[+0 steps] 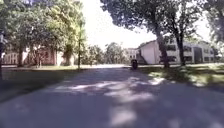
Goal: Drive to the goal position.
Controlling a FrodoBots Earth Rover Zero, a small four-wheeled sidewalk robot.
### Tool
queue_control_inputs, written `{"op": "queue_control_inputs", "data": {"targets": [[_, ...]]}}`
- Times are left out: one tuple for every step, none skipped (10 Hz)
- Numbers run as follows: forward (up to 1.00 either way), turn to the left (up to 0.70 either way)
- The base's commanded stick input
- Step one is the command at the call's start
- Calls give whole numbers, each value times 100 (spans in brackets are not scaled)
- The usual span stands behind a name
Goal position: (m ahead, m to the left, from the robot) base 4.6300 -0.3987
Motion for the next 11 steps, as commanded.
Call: {"op": "queue_control_inputs", "data": {"targets": [[45,0],[45,0],[45,0],[45,0],[45,0],[45,0],[45,0],[45,0],[45,0],[45,0],[45,0]]}}
